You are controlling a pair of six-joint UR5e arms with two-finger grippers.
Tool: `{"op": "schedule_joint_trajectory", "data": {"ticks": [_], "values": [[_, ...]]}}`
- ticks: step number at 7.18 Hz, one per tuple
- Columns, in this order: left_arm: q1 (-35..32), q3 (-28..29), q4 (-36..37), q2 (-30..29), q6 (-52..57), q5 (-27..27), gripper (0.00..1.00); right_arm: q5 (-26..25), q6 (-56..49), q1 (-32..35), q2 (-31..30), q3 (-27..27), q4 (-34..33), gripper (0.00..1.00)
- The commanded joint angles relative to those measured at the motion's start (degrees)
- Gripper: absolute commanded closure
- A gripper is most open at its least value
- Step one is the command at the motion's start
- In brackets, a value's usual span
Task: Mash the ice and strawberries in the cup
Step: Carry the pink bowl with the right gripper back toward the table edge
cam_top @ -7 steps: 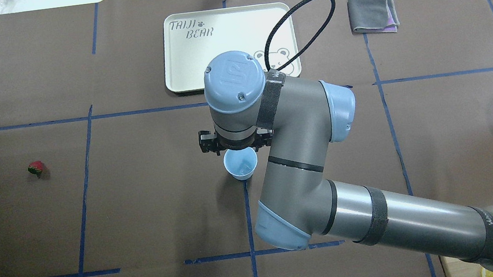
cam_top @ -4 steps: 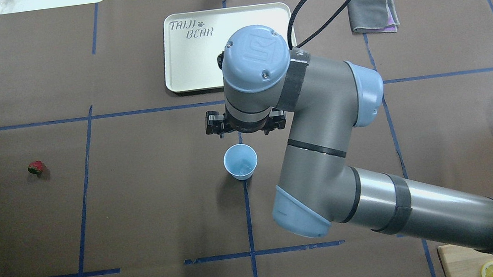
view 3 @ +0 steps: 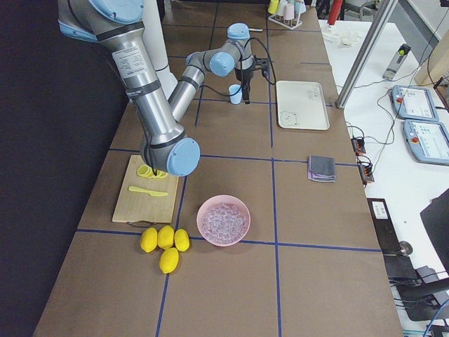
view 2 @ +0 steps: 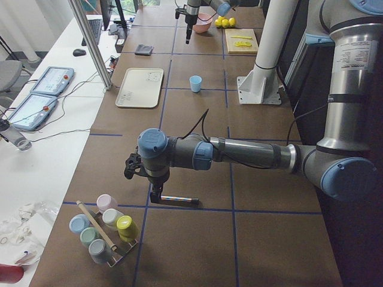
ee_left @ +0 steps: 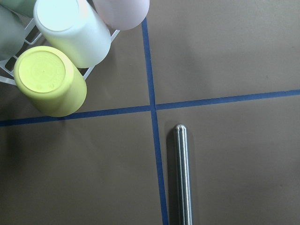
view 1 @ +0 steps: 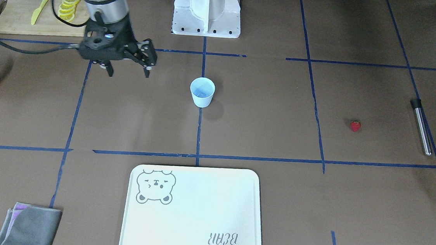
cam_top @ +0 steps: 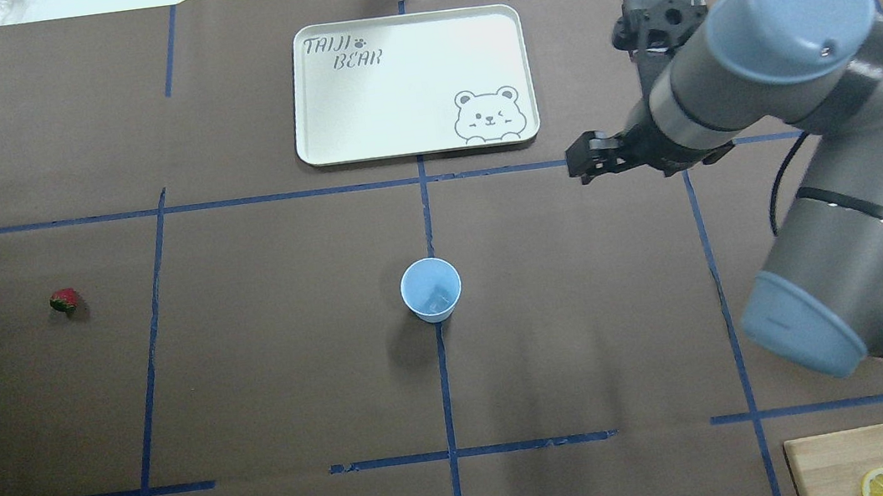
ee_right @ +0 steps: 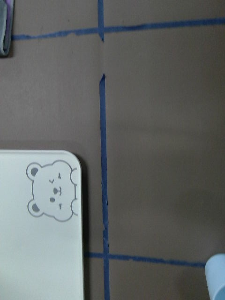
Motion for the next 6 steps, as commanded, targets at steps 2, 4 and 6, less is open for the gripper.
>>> {"op": "schedule_joint_trajectory", "data": {"ticks": [2, 4, 6], "values": [[0.0, -1.0, 0.1, 0.3, -0.1, -0.1, 0.00, 8.8, -18.2, 14.6, -21.1, 4.3, 9.2, 0.01], [-0.1, -1.9, 0.1, 0.3, -1.2, -0.1, 0.00, 21.6, -32.3, 28.9, -31.1, -2.9, 21.6, 0.01], [-0.1, -3.3, 0.3, 0.4, -2.5, 0.0, 0.00, 22.0, -42.9, 32.7, -36.2, -7.9, 21.8, 0.01]]}}
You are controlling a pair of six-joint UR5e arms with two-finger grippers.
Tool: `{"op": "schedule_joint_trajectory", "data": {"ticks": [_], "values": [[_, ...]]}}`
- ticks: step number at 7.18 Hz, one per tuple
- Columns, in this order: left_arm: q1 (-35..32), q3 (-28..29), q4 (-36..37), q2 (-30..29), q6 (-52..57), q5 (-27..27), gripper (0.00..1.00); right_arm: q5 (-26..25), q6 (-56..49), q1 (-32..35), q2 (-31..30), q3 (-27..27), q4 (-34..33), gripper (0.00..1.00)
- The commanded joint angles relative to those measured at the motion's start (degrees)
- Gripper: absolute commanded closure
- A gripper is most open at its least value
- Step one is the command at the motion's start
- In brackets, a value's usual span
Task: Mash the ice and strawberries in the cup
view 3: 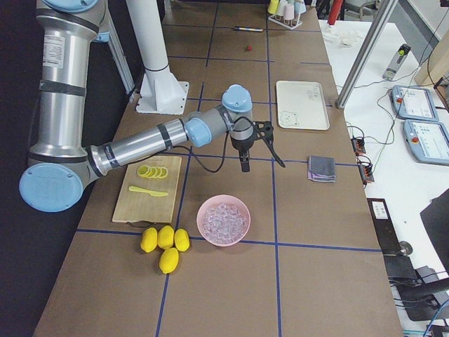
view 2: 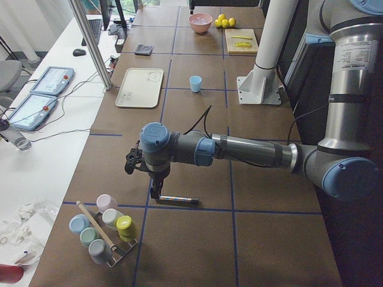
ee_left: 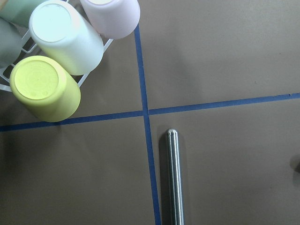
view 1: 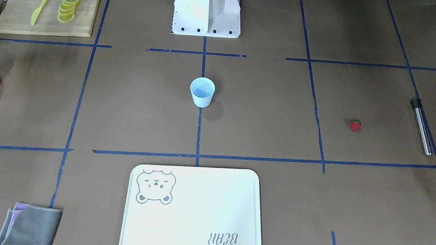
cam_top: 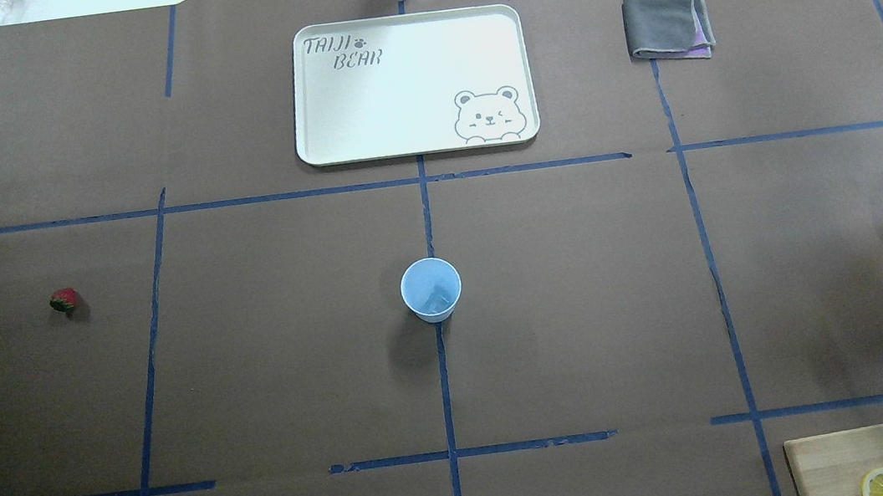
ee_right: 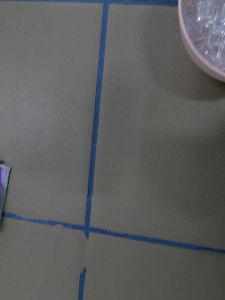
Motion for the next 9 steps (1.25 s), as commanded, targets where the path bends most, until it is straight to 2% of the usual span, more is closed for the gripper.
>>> {"op": "schedule_joint_trajectory", "data": {"ticks": [1, 3, 4, 6, 9], "values": [[0.1, -1.0, 0.1, 0.0, -0.8, 0.0, 0.00, 0.9, -8.9, 3.2, -3.3, -6.0, 1.1, 0.01], [0.0, -1.2, 0.1, 0.0, -0.9, 0.0, 0.00, -1.1, -9.5, 3.3, -2.6, -11.6, 1.9, 0.03], [0.0, -1.3, 0.1, 0.0, -0.9, 0.0, 0.00, -2.2, -9.3, 3.2, -2.5, -12.6, 1.8, 0.05], [0.1, -1.3, 0.1, 0.0, -0.9, 0.0, 0.00, -2.1, -9.4, 3.2, -2.3, -14.9, 1.8, 0.22], [0.1, -1.4, 0.1, 0.0, -0.9, -0.1, 0.00, -2.3, -11.0, 2.6, -1.8, -16.6, 1.8, 0.30]]}}
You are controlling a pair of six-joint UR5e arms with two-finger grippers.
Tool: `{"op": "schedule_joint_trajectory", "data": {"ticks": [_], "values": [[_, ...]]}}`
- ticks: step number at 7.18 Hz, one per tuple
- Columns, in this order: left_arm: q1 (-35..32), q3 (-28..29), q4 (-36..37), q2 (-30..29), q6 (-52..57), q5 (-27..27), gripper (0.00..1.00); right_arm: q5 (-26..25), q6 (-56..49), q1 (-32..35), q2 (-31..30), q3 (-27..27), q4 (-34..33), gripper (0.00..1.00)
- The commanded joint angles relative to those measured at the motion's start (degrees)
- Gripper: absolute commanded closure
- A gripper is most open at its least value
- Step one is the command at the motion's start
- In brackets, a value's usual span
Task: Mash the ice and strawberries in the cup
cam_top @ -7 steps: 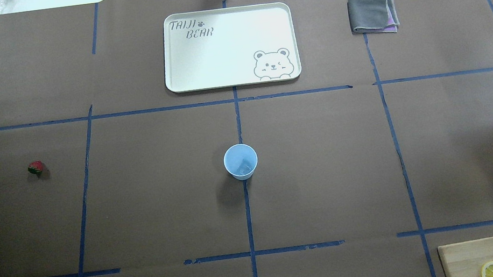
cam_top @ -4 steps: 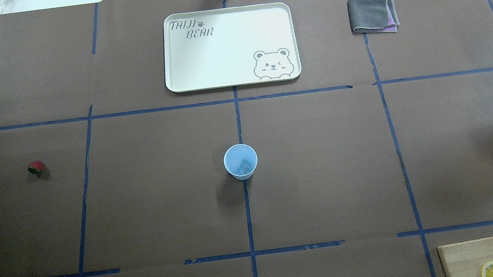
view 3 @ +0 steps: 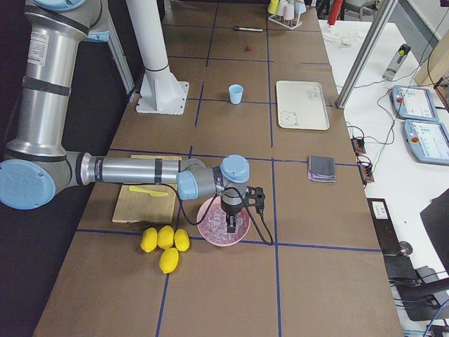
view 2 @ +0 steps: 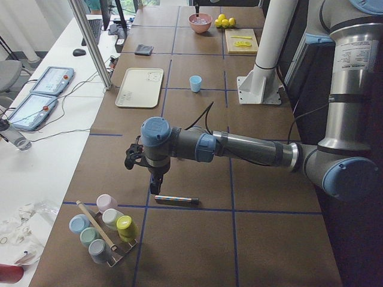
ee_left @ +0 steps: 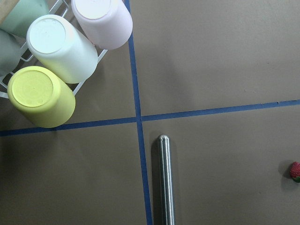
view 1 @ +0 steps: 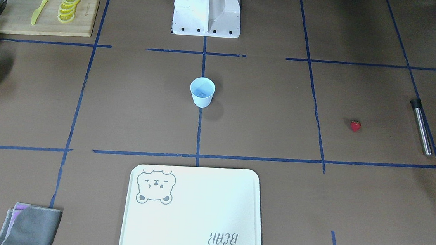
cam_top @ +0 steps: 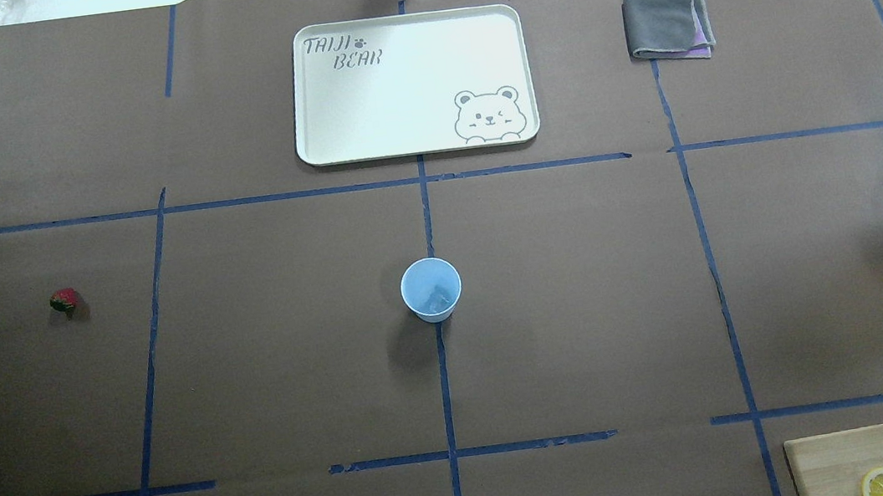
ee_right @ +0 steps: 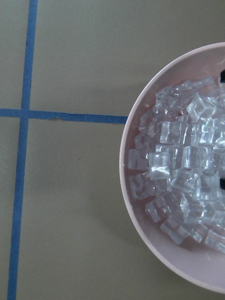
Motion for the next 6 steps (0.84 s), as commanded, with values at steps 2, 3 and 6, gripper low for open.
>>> {"op": "schedule_joint_trajectory", "data": {"ticks": [2, 3, 6], "values": [[0.0, -0.1, 0.0, 0.0, 0.0, 0.0, 0.00, 0.0, -5.5, -0.5, 0.2, -2.5, 0.0, 0.30], [0.0, -0.1, 0.0, 0.0, 0.0, 0.0, 0.00, 0.1, -5.5, -1.2, 0.3, -2.4, 0.0, 0.30], [0.0, -0.1, -0.1, 0.0, 0.0, -0.1, 0.00, 0.2, -5.6, -2.0, 0.3, -2.4, 0.0, 0.38]]}}
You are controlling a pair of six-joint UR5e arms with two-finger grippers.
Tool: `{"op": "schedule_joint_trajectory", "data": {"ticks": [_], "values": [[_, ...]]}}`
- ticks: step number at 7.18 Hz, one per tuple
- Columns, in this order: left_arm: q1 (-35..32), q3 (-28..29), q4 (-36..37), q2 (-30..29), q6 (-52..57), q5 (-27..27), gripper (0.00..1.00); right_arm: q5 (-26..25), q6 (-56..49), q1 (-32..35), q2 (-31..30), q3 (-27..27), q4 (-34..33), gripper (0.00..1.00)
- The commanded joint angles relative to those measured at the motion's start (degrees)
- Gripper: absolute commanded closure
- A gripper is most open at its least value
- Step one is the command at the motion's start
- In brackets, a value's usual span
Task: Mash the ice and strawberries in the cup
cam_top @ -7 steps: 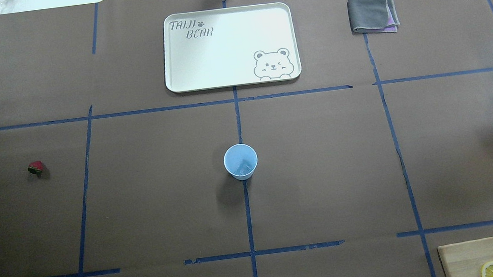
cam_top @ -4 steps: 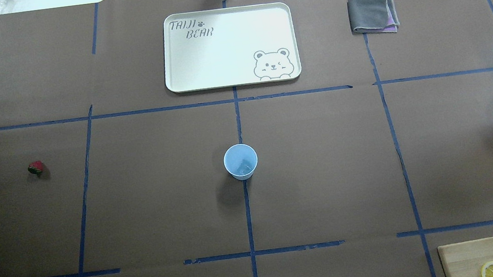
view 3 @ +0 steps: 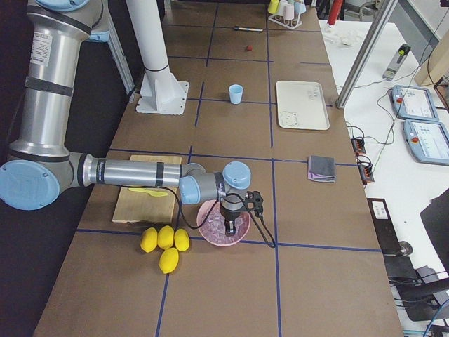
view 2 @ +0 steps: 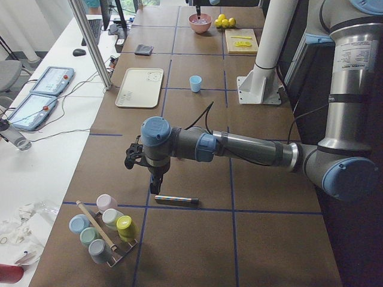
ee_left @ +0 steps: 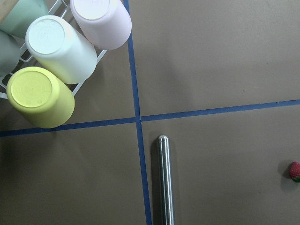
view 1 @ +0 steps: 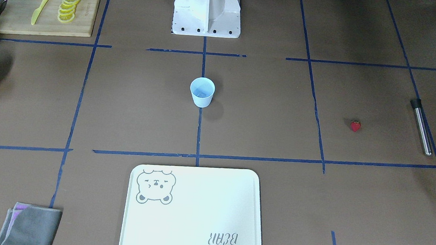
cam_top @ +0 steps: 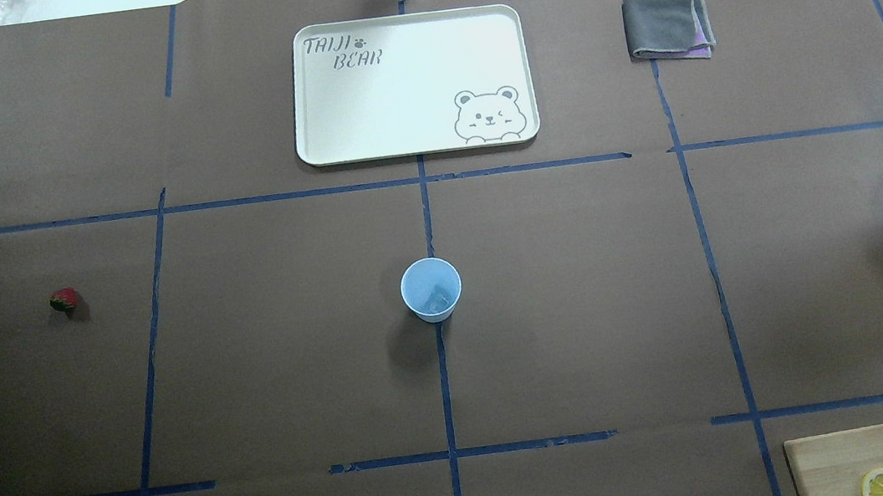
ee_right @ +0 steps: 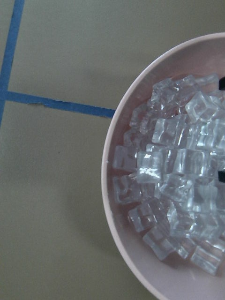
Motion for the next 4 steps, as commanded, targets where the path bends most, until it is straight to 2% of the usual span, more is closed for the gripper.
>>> {"op": "schedule_joint_trajectory", "data": {"ticks": [1, 4], "values": [[0.0, 0.0, 0.0, 0.0, 0.0, 0.0, 0.00, -0.1, -0.6, -0.3, -0.1, -0.1, 0.0, 0.38], [0.0, -0.1, 0.0, 0.0, 0.0, -0.1, 0.00, -0.1, -2.4, -0.4, -0.1, -0.6, -0.1, 0.39]]}}
